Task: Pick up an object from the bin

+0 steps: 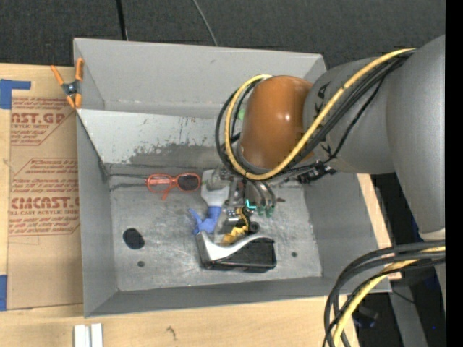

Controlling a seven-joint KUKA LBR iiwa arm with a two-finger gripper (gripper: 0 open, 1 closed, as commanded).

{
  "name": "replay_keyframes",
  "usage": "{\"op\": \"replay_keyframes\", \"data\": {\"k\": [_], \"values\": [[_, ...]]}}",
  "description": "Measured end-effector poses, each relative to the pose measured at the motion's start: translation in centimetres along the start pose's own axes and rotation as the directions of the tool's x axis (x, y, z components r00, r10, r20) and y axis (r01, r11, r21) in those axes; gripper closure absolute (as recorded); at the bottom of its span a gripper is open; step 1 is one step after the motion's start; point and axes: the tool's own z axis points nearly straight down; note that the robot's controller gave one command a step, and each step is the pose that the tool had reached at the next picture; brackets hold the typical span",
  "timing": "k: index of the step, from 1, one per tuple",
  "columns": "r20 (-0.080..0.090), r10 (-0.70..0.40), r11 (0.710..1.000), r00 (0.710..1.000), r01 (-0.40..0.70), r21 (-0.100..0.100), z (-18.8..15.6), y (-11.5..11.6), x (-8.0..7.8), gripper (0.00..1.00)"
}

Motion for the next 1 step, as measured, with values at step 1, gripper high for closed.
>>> {"op": "replay_keyframes", "data": {"k": [1], "values": [[0.003, 0.000, 1.000, 1.000, 0.000, 0.002, -0.28, -0.10, -0.09, 0.00]]}}
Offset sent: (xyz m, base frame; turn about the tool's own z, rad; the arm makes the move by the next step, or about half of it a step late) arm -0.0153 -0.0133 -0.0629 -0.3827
